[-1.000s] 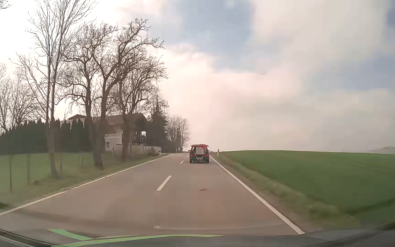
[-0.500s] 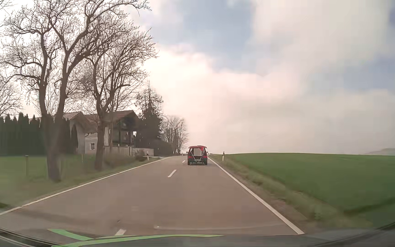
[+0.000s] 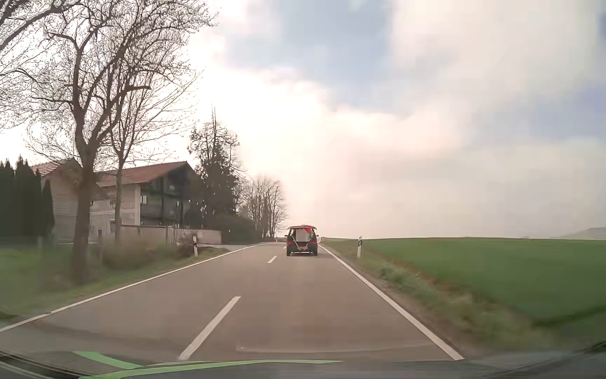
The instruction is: Follow the waypoints while adhering to traffic rules and regulations
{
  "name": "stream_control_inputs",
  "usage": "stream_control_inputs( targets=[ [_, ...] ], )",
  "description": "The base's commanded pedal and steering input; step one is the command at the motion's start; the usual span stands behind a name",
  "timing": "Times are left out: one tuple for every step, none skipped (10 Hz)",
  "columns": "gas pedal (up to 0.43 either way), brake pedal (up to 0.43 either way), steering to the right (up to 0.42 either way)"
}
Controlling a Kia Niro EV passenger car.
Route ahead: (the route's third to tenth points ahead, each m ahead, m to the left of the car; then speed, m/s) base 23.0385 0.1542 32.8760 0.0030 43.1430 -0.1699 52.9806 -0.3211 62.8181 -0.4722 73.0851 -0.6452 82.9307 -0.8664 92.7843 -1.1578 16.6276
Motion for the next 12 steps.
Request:
stream_control_inputs(
  targets=[
    [0.15,0.0,0.0],
    [0.138,0.0,0.0],
    [0.13,0.0,0.0],
    [0.11,0.0,0.0],
    [0.087,0.0,0.0],
    [0.067,0.0,0.0],
    [0.028,0.0,0.0],
    [0.0,0.0,0.0],
    [0.0,0.0,0.0],
    [0.0,0.0,0.0],
    [0.0,0.0,0.0],
    [0.0,0.0,0.0]
  ],
)
